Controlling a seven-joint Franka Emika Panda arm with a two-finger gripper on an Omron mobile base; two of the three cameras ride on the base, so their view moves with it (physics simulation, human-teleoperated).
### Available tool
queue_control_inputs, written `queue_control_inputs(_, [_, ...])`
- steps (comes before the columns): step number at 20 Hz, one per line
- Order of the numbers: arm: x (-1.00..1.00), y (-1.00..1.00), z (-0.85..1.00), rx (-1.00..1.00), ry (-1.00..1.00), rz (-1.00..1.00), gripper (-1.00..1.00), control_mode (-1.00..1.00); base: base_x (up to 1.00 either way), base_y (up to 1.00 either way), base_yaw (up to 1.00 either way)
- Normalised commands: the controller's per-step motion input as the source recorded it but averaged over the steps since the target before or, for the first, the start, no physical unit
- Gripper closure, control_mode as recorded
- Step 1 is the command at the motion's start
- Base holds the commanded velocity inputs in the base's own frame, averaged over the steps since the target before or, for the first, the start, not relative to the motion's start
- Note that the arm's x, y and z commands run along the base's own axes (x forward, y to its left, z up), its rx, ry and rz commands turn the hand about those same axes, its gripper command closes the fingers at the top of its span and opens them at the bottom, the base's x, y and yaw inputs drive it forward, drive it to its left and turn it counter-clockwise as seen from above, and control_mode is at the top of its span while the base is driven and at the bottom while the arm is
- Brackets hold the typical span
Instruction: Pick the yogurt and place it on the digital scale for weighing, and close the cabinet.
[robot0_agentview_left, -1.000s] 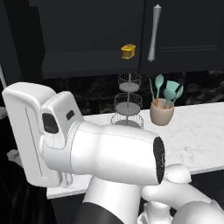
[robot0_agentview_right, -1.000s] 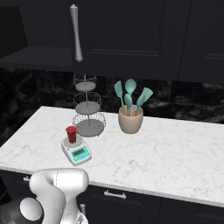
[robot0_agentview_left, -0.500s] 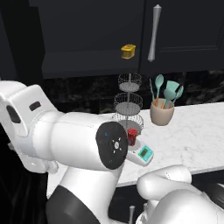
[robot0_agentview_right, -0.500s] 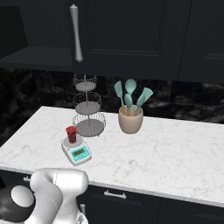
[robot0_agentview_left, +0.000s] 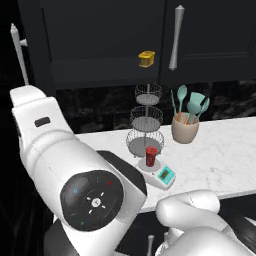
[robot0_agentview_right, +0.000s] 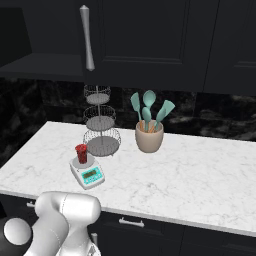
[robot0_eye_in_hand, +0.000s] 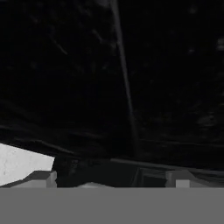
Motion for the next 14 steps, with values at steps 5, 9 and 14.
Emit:
queue_control_inputs(5, [0.88, -0.99, 0.00, 0.03, 0.01, -0.30, -1.00, -1.00, 0.00, 0.00, 0.00])
queue_control_inputs(9, [0.92, -1.00, 0.00, 0.00, 0.00, -0.25, -1.00, -1.00, 0.00, 0.00, 0.00])
queue_control_inputs(14, [0.96, -0.91, 0.00, 0.01, 0.00, -0.23, -1.00, -1.00, 0.00, 0.00, 0.00])
